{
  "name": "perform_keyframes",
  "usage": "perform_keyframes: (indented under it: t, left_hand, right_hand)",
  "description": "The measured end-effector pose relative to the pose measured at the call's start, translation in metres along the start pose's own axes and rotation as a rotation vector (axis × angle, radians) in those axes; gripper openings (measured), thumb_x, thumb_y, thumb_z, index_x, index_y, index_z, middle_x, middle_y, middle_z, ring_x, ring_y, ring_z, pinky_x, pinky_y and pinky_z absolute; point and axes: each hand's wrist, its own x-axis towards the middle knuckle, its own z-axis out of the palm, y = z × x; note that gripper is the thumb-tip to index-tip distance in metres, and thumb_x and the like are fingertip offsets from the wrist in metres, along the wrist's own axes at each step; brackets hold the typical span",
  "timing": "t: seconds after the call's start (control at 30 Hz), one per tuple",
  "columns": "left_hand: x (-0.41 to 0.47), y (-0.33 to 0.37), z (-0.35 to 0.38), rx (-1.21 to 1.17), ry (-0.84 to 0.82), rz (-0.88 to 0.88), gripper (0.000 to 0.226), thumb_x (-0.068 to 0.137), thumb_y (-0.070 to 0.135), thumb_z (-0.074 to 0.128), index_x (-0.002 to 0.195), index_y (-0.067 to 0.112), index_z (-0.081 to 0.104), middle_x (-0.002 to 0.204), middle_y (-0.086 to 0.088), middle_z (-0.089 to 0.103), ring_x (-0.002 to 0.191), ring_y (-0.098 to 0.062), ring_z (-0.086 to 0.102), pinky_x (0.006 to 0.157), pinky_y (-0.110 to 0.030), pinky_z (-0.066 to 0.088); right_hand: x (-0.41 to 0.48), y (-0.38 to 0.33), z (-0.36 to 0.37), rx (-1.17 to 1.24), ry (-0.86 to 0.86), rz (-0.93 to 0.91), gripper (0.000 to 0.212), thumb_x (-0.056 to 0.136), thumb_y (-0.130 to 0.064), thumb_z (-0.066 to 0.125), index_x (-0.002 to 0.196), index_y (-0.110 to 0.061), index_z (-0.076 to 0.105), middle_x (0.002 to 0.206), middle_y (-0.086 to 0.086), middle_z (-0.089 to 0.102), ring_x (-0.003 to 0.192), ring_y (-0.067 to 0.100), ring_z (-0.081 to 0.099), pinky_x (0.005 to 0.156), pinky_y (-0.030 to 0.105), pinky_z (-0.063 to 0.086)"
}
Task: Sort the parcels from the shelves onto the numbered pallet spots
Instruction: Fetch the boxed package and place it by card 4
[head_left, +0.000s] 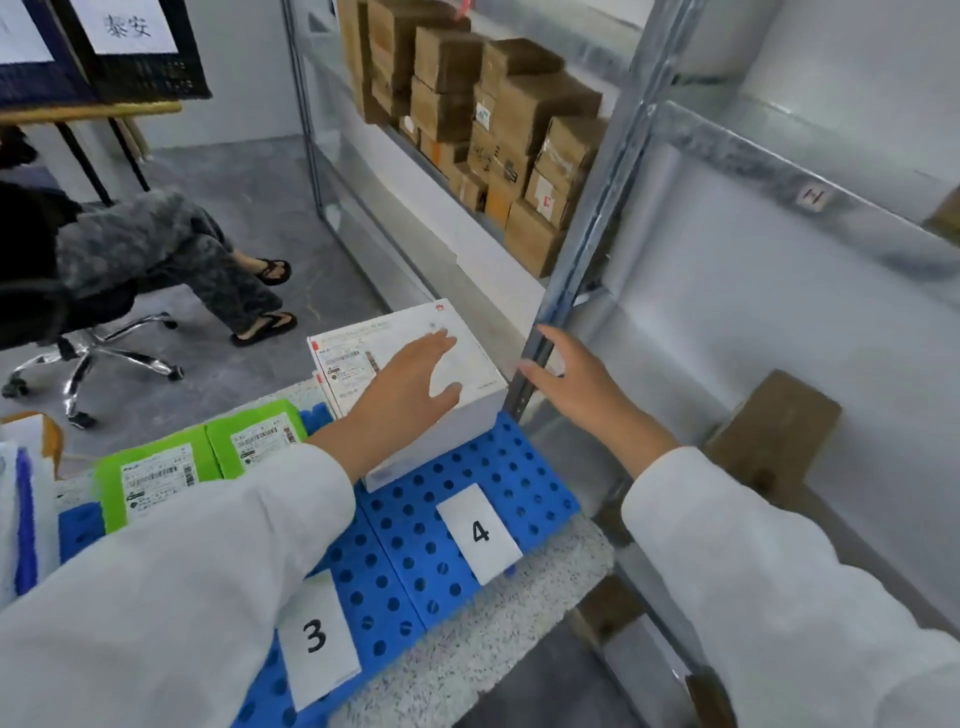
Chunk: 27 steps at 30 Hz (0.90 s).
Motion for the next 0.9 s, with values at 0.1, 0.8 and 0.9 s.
perform_keyframes:
  t: [0.1,0.8,0.9]
  left_hand:
    - [-0.019,0.049,0.005,0.033,-0.013,0.088,0.060,0.095,0.032,0.055,0.149,0.020,0.030,0.157,0.003,0.028,0.145,-0.013,0.024,0.118,-0.028,0.018]
    - [-0.183,0.334,0.095,0.155,-0.303,0.642,0.070,0.092,0.036,0.060,0.149,0.012,0.028,0.156,-0.005,0.029,0.145,-0.019,0.024,0.118,-0.033,0.022]
    - [-0.193,0.361,0.104,0.141,-0.307,0.765,0.068,0.092,0.037,0.059,0.149,0.014,0.029,0.156,-0.003,0.028,0.145,-0.018,0.023,0.119,-0.030,0.018]
  right_hand:
    - [-0.050,0.014,-0.035,0.029,0.099,-0.009,0.061,0.096,-0.040,0.055,0.149,-0.025,0.030,0.155,-0.004,0.032,0.141,0.017,0.033,0.112,0.031,0.030]
    - [-0.419,0.127,-0.160,0.045,0.598,0.319,0.060,0.095,-0.041,0.056,0.147,-0.020,0.036,0.153,-0.004,0.036,0.140,0.015,0.034,0.110,0.026,0.027]
    - [-0.452,0.130,-0.170,0.016,0.657,0.366,0.060,0.096,-0.041,0.054,0.149,-0.020,0.034,0.154,-0.004,0.034,0.140,0.016,0.033,0.112,0.028,0.026]
